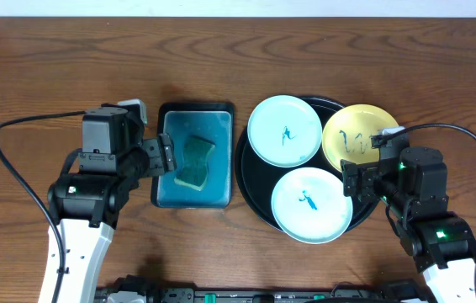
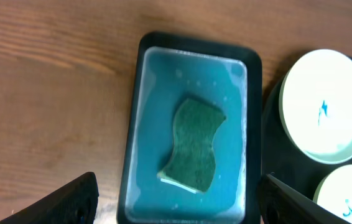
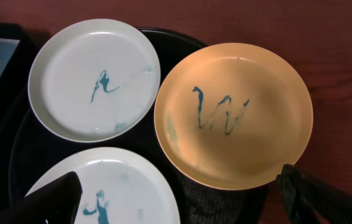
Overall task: Clean dirty plates on tray and stack at the side
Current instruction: 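Lower the left gripper into the blue tray and grasp the green sponge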
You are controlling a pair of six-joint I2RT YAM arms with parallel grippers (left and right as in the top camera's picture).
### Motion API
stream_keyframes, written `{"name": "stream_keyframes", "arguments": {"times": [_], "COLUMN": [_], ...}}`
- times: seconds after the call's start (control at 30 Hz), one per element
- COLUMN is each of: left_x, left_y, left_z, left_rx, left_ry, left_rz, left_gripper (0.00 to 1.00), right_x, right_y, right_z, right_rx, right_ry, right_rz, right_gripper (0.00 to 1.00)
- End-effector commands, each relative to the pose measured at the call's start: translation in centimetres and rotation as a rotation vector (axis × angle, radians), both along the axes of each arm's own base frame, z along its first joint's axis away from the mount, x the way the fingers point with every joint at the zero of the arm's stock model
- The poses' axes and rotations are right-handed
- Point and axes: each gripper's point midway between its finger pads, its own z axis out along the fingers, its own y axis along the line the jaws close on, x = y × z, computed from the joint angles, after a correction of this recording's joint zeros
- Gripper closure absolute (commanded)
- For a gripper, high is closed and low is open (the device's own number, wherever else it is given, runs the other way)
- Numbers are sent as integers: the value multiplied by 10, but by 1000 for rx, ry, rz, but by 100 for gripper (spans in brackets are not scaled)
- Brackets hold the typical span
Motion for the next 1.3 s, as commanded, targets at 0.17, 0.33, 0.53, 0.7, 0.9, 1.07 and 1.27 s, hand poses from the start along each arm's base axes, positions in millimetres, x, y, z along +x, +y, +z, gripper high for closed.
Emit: {"name": "stream_keyframes", "arguments": {"times": [0.17,0.33,0.53,0.7,0.9,1.07,1.27], "left_x": [0,14,30,43,51,49,39], "left_y": [0,-2,-4,-19,-36,-55,-77], "left_z": [6,17,22,15,-26,-67,-110], "left_rx": [-15,-21,-18,23,90,108,140], "left_ry": [-2,-74,-100,-69,47,178,314], "left_rz": [8,7,-2,-92,-155,-212,-285], "left_gripper": [18,19,21,25,27,34,43], "right_x": [2,2,2,3,2,2,2], "right_y": [4,4,4,4,4,4,4], "right_z": [9,9,9,10,9,9,9], "right_rx": [16,16,16,16,16,16,16], "right_ry": [-20,-20,-20,-21,-20,-20,-20], "right_rz": [8,8,8,8,8,8,8], "right_gripper": [1,1,1,1,1,1,1]}}
